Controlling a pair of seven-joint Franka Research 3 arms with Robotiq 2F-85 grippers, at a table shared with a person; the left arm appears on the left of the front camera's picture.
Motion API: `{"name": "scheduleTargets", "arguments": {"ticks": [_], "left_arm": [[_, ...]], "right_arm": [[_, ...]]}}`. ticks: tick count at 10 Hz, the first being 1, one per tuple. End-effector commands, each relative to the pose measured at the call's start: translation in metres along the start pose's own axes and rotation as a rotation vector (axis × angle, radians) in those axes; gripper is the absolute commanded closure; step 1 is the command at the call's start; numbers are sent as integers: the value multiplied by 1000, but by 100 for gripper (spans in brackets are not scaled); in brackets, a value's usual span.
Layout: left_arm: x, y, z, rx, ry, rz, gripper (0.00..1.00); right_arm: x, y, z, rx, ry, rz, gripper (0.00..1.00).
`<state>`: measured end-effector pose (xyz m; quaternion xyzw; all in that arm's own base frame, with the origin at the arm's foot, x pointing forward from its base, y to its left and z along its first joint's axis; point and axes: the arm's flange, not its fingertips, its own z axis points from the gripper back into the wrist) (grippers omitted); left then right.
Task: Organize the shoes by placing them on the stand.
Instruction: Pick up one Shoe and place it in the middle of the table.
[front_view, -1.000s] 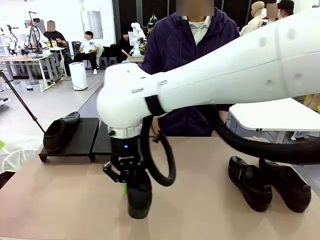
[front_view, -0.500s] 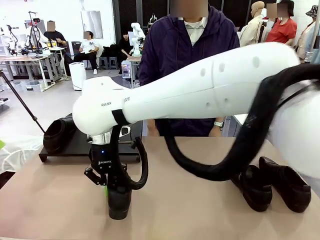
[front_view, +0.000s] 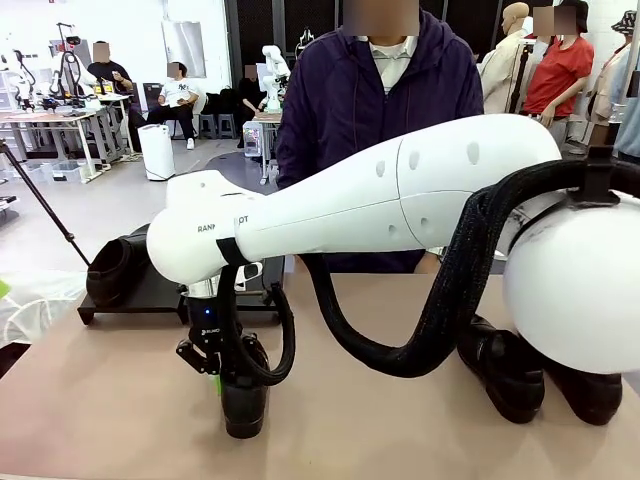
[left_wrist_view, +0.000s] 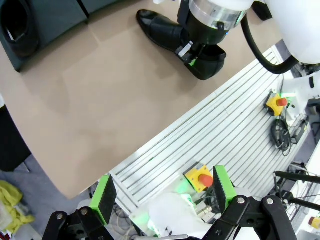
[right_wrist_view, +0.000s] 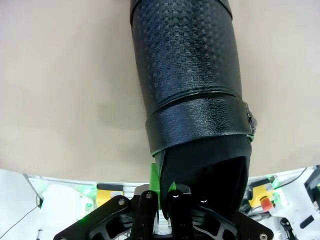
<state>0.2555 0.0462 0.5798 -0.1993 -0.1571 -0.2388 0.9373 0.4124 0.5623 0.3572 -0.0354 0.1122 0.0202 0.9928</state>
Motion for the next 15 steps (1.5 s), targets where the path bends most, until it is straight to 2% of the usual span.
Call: {"name": "scheduleTargets", "arguments": {"ticks": [1,2,5,6,8,9,11,12,15], "left_arm": [[-1,1,2,5,8,10,0],[-1,1,2,5,8,10,0],[-1,1,2,5,8,10,0],[-1,1,2,5,8,10,0],[-1,1,2,5,8,10,0],[-1,1,2,5,8,10,0],[-1,1,2,5,8,10,0],[-1,1,2,5,8,10,0],[-1,1,2,5,8,10,0]], "right_arm": [[0,3,3,-47,-1,-42,42],[0,3,2,-39,1,-39,0],[-3,-4,1,-9,4,-32,0],[-5,-16,11,10,7,-23,0],[-16,-71,56,102,86,48,0],[-22,-114,90,164,93,63,0],[-33,-208,131,271,92,84,0],[-42,-263,143,324,109,106,0],[-77,-455,150,574,74,111,0]]}}
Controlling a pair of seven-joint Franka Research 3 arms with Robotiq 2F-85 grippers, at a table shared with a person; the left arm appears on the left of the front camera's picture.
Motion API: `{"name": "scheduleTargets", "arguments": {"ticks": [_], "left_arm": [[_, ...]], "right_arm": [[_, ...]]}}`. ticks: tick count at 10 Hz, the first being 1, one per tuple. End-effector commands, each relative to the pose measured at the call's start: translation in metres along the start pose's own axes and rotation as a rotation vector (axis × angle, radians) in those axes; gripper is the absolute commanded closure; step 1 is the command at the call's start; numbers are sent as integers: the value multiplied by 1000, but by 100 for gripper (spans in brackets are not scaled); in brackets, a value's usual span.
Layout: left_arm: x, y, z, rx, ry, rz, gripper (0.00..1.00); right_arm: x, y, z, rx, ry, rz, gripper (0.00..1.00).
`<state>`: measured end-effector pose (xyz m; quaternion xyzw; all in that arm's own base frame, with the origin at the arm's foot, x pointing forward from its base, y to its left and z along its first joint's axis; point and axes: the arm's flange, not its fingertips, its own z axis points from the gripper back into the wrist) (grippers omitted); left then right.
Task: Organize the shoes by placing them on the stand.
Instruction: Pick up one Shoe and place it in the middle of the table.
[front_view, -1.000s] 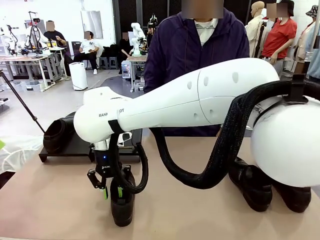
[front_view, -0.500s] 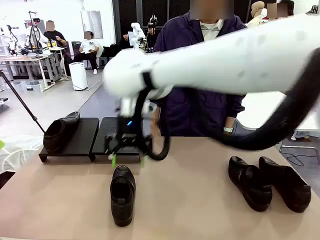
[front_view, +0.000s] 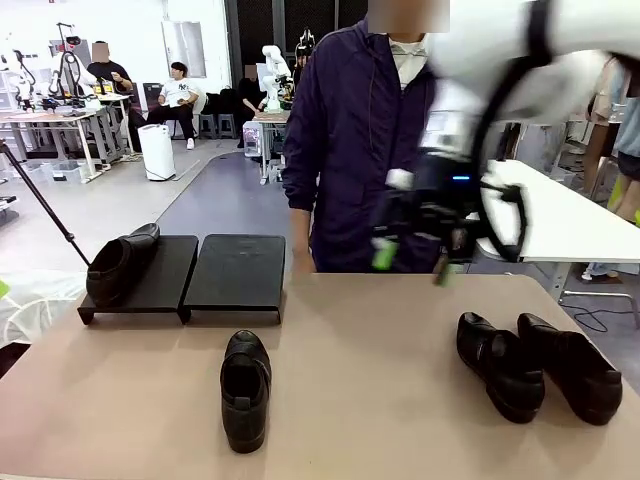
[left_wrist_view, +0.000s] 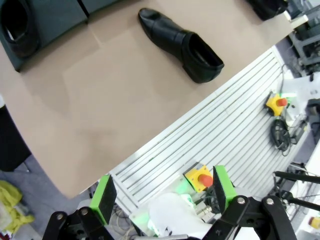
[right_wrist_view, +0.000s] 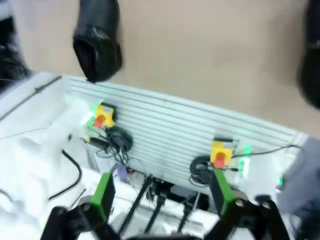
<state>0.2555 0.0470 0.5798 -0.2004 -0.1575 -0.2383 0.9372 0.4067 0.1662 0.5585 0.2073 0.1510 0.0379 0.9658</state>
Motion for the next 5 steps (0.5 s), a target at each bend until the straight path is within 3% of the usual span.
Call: {"name": "scheduleTargets", "arguments": {"ticks": [1,3,4,5], "left_arm": [[-1,0,1,7,10,9,0],[-1,0,1,7,10,9,0],[-1,0,1,7,10,9,0],[-1,0,1,7,10,9,0]], "right_arm": [[-36,-91,29,175,-32,4,0],[-78,-179,60,386,-158,-28,0],[-95,-207,60,423,-205,-34,0],[-102,-215,53,377,-205,-14,0]]}}
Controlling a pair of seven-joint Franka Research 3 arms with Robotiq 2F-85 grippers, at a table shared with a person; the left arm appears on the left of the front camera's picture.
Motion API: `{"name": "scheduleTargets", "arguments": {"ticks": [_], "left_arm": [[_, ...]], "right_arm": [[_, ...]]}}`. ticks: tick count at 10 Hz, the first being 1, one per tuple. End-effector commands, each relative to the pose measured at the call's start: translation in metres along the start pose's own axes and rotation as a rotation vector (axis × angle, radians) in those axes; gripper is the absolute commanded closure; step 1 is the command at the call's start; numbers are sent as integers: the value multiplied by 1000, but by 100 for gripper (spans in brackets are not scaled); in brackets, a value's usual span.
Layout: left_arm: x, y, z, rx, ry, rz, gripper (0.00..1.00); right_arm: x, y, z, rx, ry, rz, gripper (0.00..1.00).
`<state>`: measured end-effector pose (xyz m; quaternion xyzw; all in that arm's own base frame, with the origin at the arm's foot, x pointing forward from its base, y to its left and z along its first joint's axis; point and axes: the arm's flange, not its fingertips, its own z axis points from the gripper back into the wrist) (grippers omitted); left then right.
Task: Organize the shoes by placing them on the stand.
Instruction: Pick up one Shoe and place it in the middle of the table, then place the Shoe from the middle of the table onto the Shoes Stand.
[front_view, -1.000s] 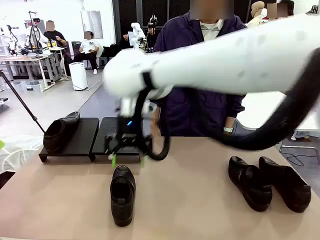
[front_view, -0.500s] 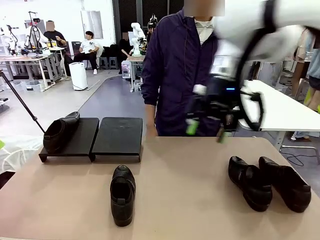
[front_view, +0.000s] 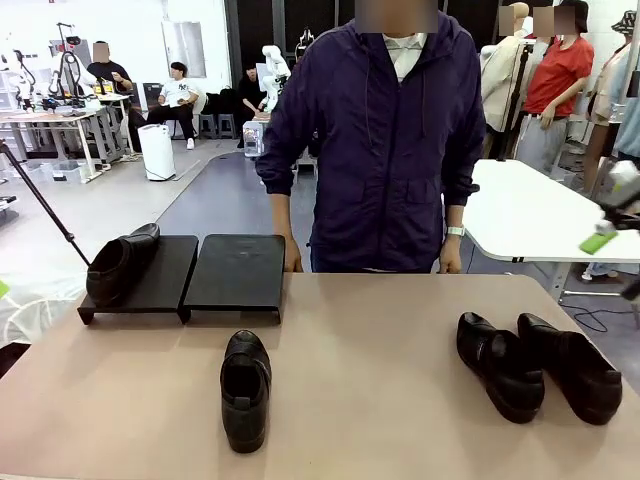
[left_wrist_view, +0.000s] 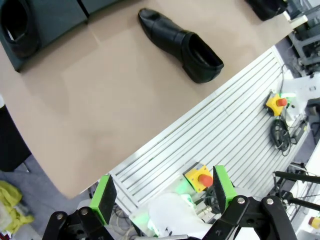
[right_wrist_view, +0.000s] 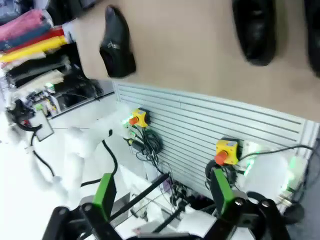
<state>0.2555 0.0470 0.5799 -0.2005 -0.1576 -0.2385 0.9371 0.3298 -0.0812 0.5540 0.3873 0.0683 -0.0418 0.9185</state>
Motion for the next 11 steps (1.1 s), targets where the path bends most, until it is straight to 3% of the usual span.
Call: {"name": "scheduleTargets", "arguments": {"ticks": [1,2,11], "left_arm": [[-1,0,1,8,10,10,0],[-1,0,1,8,10,10,0],[-1,0,1,8,10,10,0]], "right_arm": [[3,2,-28,-43,-42,-40,0],[0,0,0,0,0,0,0],[0,0,0,0,0,0,0]]}}
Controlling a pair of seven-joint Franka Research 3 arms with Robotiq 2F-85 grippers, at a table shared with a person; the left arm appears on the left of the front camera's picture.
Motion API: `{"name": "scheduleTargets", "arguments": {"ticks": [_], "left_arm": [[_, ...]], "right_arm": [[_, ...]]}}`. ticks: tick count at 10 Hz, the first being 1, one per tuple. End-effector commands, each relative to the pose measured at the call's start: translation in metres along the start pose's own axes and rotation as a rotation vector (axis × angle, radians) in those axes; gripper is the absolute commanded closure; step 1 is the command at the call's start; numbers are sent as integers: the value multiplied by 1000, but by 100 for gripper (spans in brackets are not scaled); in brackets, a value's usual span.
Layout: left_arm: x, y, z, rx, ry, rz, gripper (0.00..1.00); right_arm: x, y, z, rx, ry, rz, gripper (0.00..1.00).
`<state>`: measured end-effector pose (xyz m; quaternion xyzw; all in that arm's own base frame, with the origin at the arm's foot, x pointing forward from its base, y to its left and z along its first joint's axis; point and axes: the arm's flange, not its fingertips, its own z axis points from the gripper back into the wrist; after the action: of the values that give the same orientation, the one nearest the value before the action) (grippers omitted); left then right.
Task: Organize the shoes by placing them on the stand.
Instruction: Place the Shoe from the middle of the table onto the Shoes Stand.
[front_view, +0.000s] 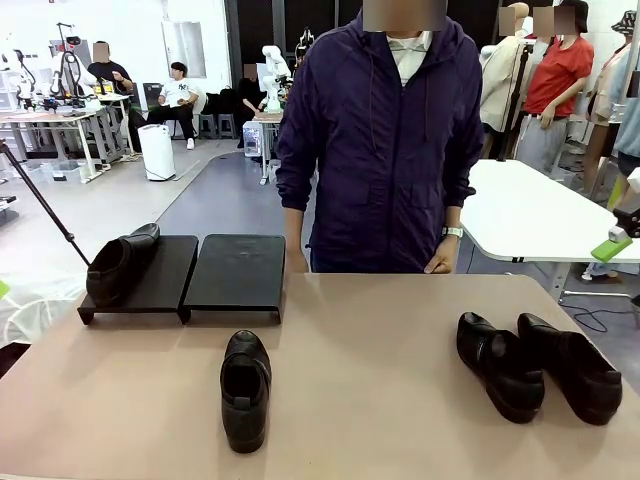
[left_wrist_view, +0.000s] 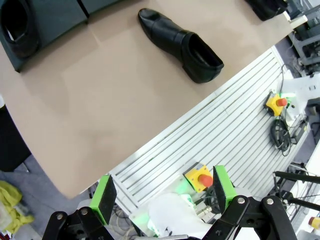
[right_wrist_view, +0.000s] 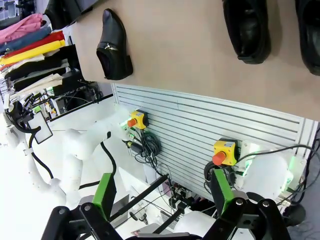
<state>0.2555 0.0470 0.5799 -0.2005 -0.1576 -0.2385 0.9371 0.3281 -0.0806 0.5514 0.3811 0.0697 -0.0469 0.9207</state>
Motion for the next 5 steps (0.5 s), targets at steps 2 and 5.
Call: {"name": "scheduleTargets", "arguments": {"ticks": [2,5], "left_arm": [[-1,0,1,8,10,10,0],[47,-65,-32,-31,88,68,0]], "right_arm": [[1,2,2,12,2,11,0],[1,2,2,12,2,11,0]]}}
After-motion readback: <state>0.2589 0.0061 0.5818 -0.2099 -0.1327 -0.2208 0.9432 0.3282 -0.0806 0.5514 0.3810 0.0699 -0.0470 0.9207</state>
